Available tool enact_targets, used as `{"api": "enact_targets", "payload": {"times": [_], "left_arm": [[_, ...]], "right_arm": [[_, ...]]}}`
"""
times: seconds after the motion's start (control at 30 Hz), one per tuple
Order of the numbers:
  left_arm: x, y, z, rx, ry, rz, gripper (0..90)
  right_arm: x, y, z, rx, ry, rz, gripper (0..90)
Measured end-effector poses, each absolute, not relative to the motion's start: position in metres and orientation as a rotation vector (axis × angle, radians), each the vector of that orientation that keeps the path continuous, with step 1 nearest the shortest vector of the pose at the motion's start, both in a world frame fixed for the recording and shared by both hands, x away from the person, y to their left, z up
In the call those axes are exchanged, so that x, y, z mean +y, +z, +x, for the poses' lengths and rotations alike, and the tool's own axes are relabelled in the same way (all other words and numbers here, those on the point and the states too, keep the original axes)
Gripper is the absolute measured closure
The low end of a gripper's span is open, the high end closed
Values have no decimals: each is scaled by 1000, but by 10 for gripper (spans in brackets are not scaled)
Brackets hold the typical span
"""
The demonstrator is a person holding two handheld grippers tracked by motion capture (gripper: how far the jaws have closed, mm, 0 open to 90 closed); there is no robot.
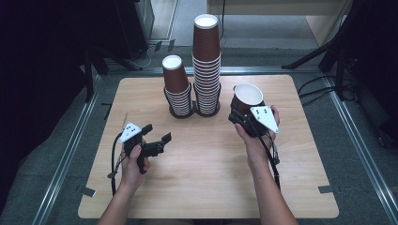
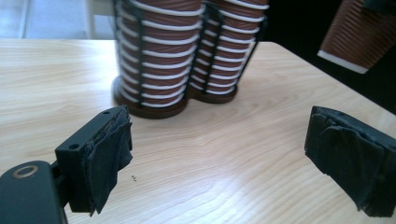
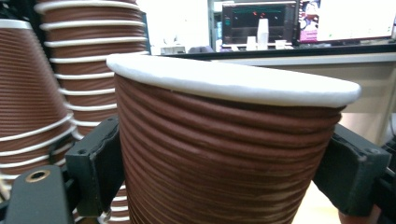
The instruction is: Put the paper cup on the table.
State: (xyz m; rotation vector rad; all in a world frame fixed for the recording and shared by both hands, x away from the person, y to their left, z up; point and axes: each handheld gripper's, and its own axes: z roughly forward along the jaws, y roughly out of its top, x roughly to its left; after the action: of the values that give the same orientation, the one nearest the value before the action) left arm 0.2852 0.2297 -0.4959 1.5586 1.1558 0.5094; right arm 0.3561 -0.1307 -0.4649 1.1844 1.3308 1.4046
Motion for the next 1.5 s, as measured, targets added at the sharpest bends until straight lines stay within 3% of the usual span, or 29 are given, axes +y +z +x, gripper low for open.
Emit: {"api": "enact_targets", "payload": {"times": [0.87, 1.0, 1.5], "left_arm": [[291, -529, 279, 1366, 706, 1561, 79], [294, -537, 276, 1372, 805, 1569, 79], [300, -546, 274, 1363, 780, 1510, 79]], "right_arm": [[-153, -480, 415, 1316, 1237, 1139, 134], [-158, -485, 423, 1307, 1209, 1155, 134], [-169, -515, 454, 1344, 1162, 1210, 134]]}}
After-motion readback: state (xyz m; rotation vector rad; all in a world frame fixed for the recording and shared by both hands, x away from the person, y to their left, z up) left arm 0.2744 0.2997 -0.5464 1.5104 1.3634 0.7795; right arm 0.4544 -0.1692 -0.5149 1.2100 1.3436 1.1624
